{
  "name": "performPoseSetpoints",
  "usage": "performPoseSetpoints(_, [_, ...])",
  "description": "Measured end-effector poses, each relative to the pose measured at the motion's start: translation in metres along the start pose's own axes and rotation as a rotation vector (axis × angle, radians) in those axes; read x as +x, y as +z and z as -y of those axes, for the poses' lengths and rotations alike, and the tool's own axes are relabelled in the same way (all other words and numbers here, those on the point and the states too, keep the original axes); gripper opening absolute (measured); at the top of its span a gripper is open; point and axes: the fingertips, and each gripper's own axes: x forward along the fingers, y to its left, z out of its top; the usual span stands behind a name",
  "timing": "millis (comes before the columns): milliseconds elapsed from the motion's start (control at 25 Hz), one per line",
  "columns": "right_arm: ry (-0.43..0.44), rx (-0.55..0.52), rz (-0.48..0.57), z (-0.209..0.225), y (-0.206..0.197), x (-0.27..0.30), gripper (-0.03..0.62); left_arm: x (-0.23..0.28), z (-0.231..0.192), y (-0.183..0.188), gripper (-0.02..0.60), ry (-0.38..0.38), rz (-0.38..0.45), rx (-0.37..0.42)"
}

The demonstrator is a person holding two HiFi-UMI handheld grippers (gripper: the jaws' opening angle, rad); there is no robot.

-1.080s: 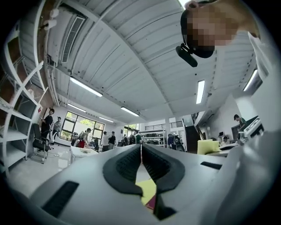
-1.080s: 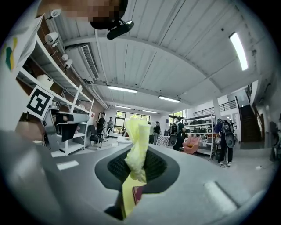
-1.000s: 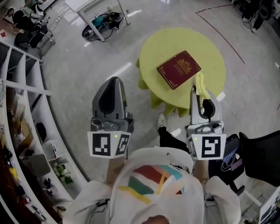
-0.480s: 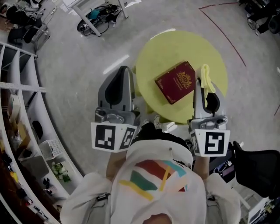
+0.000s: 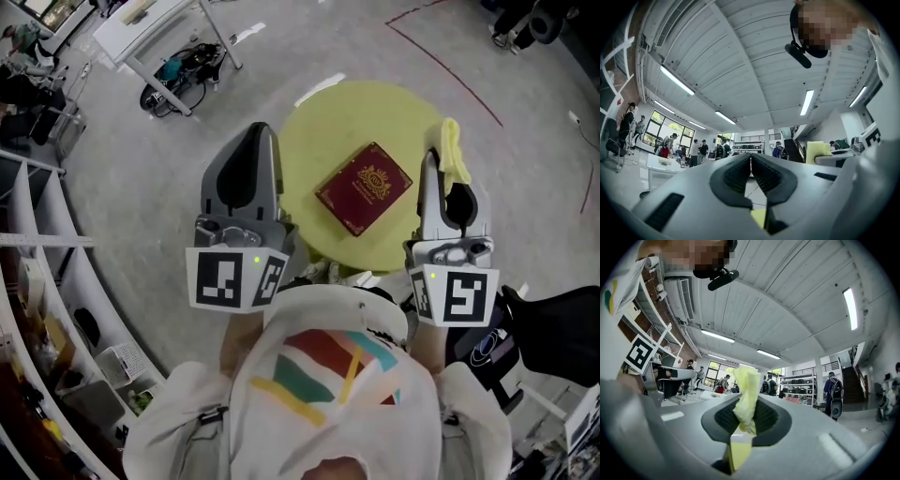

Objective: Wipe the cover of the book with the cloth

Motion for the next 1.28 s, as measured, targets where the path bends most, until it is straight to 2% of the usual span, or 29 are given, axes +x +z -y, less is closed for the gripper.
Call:
performPoseSetpoints(160, [-0.034, 0.013, 0.006, 0.001, 0.000, -0.002, 0.028, 0.005, 0.005, -0.003, 0.017, -0.039, -0.008, 0.012])
performPoseSetpoints(400, [-0.088, 0.033, -0.027, 0.000, -0.007, -0.005, 0.028, 0.008, 0.006, 0.008, 0.018, -0.079, 0.038, 0.008])
performPoseSetpoints(560, [-0.126, 0.076, -0.035, 0.005, -0.010, -0.012, 0.029, 0.020, 0.012, -0.005, 0.018, -0.129, -0.015, -0.036])
performPoseSetpoints(880, [-0.229, 0.082, -0.062, 0.021, -0.017, -0.032, 0.029, 0.042, 0.030, -0.034, 0.022, -0.234, -0.111, -0.083])
performPoseSetpoints(1120, [-0.277, 0.069, -0.090, 0.026, -0.023, -0.043, 0.029, 0.056, 0.045, -0.066, 0.121, -0.329, -0.211, -0.128])
performPoseSetpoints(1280, [-0.293, 0.057, -0.103, 0.027, -0.024, -0.047, 0.029, 0.063, 0.049, -0.106, 0.209, -0.355, -0.304, -0.159])
